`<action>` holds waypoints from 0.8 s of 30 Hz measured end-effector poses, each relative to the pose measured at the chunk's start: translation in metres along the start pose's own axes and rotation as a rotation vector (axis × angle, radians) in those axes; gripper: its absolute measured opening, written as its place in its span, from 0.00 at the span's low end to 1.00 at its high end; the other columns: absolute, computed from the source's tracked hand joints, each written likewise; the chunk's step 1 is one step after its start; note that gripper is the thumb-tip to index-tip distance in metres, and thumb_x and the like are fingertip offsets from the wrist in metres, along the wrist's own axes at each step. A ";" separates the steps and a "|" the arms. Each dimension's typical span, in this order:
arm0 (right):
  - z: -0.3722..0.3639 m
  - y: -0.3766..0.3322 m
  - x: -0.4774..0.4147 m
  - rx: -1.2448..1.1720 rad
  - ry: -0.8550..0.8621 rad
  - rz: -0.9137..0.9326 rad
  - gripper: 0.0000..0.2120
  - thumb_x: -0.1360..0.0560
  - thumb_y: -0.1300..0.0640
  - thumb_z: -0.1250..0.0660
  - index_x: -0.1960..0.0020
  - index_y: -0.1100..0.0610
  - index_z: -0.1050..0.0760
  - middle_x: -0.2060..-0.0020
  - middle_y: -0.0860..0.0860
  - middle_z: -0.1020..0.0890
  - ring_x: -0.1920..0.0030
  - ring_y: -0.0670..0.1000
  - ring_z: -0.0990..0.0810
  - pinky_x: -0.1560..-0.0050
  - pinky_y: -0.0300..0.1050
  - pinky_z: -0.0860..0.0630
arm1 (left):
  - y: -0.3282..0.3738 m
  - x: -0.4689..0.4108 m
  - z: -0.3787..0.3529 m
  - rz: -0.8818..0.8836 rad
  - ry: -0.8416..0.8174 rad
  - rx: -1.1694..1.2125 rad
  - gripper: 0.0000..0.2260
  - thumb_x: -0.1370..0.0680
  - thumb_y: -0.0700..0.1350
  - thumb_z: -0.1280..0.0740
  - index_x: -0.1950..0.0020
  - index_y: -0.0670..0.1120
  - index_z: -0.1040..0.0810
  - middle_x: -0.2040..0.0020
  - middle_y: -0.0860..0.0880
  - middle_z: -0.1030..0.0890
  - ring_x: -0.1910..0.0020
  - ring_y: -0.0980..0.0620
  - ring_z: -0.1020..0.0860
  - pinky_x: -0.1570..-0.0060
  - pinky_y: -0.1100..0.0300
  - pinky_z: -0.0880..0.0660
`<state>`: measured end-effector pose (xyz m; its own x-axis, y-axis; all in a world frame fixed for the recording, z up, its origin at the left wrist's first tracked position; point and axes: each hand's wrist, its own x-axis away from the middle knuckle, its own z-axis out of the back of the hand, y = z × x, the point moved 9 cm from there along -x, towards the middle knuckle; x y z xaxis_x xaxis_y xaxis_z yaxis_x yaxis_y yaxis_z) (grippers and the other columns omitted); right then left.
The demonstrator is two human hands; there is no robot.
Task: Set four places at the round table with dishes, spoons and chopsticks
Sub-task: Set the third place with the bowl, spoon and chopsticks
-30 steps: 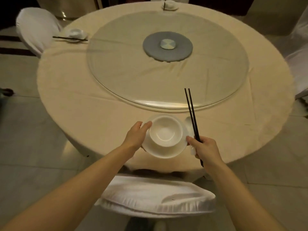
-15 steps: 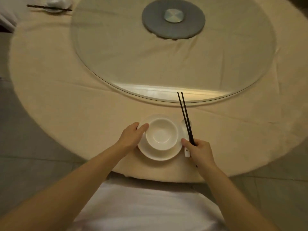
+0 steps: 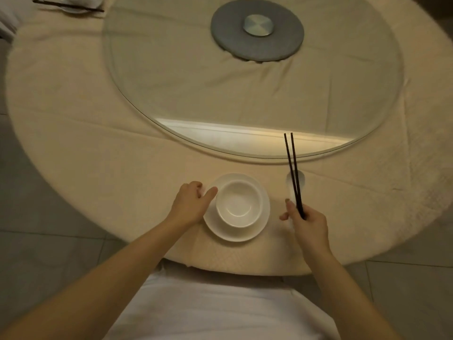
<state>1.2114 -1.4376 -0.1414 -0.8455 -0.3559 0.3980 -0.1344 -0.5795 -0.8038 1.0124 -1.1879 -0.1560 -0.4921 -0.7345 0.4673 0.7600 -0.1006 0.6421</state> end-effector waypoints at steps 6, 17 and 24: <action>-0.008 -0.059 0.015 -0.018 -0.358 0.136 0.05 0.20 0.56 0.33 0.45 0.53 0.22 0.56 0.49 0.13 0.62 0.38 0.24 0.57 0.40 0.31 | 0.015 0.019 0.021 -0.096 0.129 0.020 0.18 0.20 0.53 0.34 0.33 0.46 0.24 0.42 0.48 0.25 0.52 0.53 0.23 0.47 0.58 0.28; -0.043 -0.046 -0.004 -0.135 -0.440 -0.063 0.11 0.26 0.55 0.26 0.55 0.65 0.18 0.69 0.52 0.24 0.72 0.47 0.35 0.72 0.39 0.38 | 0.009 0.017 0.000 -0.015 0.016 0.178 0.13 0.20 0.46 0.33 0.37 0.44 0.19 0.58 0.51 0.16 0.60 0.53 0.16 0.47 0.49 0.19; -0.059 -0.045 -0.009 -0.155 -0.511 -0.098 0.10 0.26 0.56 0.25 0.60 0.60 0.22 0.75 0.46 0.29 0.75 0.45 0.38 0.74 0.37 0.39 | 0.001 0.015 0.000 0.005 0.030 0.242 0.08 0.20 0.42 0.33 0.45 0.44 0.15 0.63 0.49 0.16 0.66 0.52 0.18 0.55 0.53 0.17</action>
<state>1.1947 -1.3653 -0.1344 -0.4714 -0.6390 0.6079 -0.3078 -0.5267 -0.7924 1.0059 -1.1984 -0.1482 -0.4733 -0.7545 0.4547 0.6363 0.0642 0.7688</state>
